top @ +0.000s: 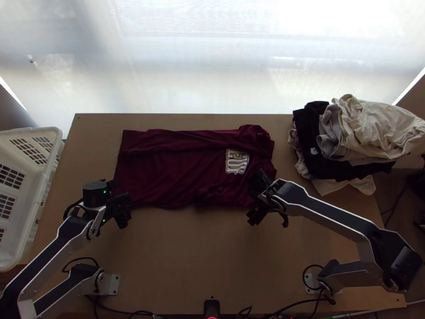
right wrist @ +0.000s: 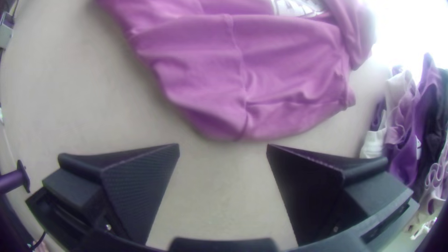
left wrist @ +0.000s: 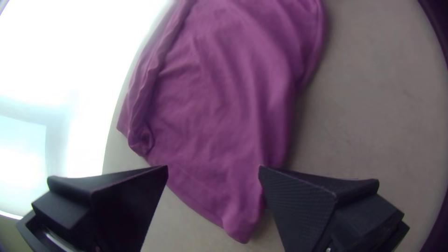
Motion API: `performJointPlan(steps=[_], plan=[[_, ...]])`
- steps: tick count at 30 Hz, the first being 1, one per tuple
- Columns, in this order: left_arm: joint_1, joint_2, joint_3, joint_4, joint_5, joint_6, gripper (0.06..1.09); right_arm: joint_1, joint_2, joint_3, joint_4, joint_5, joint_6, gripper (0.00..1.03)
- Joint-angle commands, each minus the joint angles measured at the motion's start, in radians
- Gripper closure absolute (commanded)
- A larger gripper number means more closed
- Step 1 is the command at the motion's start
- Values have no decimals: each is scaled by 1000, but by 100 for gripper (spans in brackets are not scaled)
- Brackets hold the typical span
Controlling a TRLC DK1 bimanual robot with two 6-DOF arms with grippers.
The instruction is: Fold the t-shirt
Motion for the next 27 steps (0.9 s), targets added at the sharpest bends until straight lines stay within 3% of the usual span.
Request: performJointPlan(steps=[1,12,14,27], plan=[[-36,-84,35,-213,15,6,14,1,13,-12,16,7,1,16],[-34,-33,-6,-122,18,65,14,6,36,-1,43,8,11,17],[-31,-2,-23,-81,16,75,14,6,35,-6,58,7,11,27],[27,125,-35,39,26,81,86,4,61,-64,184,-12,-34,90]])
